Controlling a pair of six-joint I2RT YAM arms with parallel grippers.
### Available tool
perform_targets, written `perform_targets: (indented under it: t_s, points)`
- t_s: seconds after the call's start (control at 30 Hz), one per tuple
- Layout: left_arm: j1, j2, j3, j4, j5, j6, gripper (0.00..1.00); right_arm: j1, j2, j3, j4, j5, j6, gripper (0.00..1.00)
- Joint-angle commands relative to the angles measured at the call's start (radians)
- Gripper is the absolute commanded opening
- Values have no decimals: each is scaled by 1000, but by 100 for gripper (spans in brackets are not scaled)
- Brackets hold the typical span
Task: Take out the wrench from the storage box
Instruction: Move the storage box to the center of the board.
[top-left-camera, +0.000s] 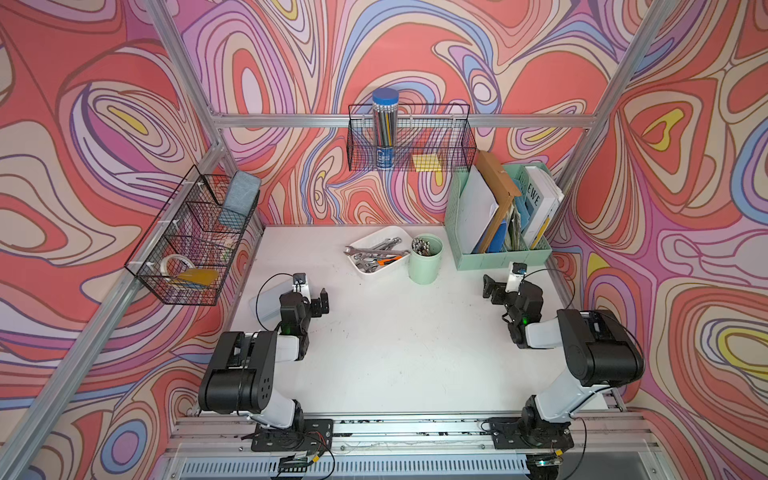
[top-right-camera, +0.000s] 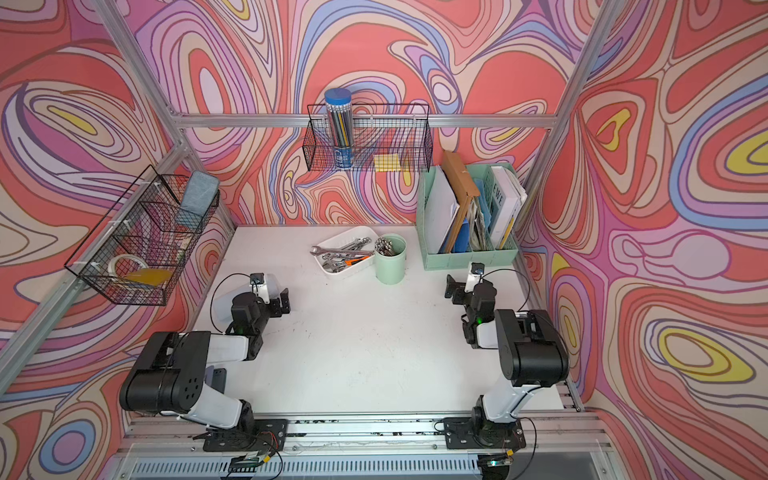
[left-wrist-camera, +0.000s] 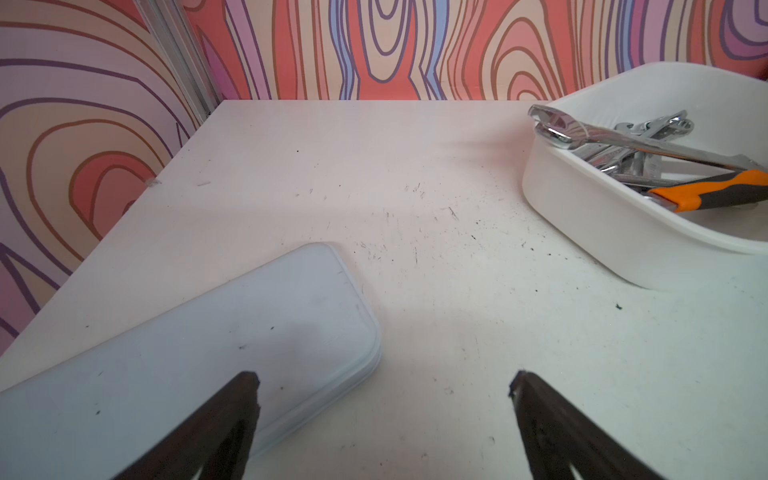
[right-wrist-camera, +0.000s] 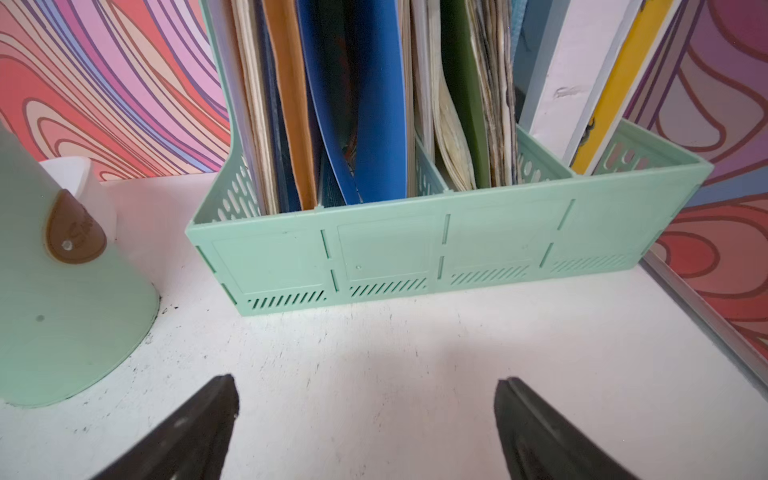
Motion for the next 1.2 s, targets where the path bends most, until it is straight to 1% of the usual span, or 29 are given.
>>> perform_targets:
  t_s: [0.0,0.23,0.43,0.5,0.57,0.67,0.77,0.87,0.9,0.93,1.03,1.17]
  points:
    - [-3,3,16,-8,13,14,99,4,8,16,-9,-1,-7,98]
    - [-3,6,26,-23,14,13,99,4,8,17,-10,-2,-7,98]
    - [-3,-11,8,1,24,25,99,5,2,6,7,-1,-2,98]
    - [-3,-57,-5,-12,2,13,99,5,-34,8,-31,0,0,98]
    - [-4,-127,-1,-76,5,18,99,5,-91,34,-128,-28,-15,98]
    - [-7,-245,38,-245,17,19,99,4,-167,61,-227,-73,-33,98]
    - [-7,-352,104,-427,22,-58,99,5,-250,84,-305,-100,-3,98]
    - [-9,-402,234,-674,96,-180,98,5,-316,146,-433,-200,44,98]
    - [-9,-408,273,-762,102,-237,97,5,-332,171,-475,-239,59,98]
    - [-9,-407,308,-832,115,-290,96,7,-344,196,-526,-273,75,98]
    - [-10,-386,379,-962,156,-425,93,16,-382,271,-689,-367,89,98]
    - [-13,-290,463,-1030,234,-540,88,36,-417,351,-903,-463,86,98]
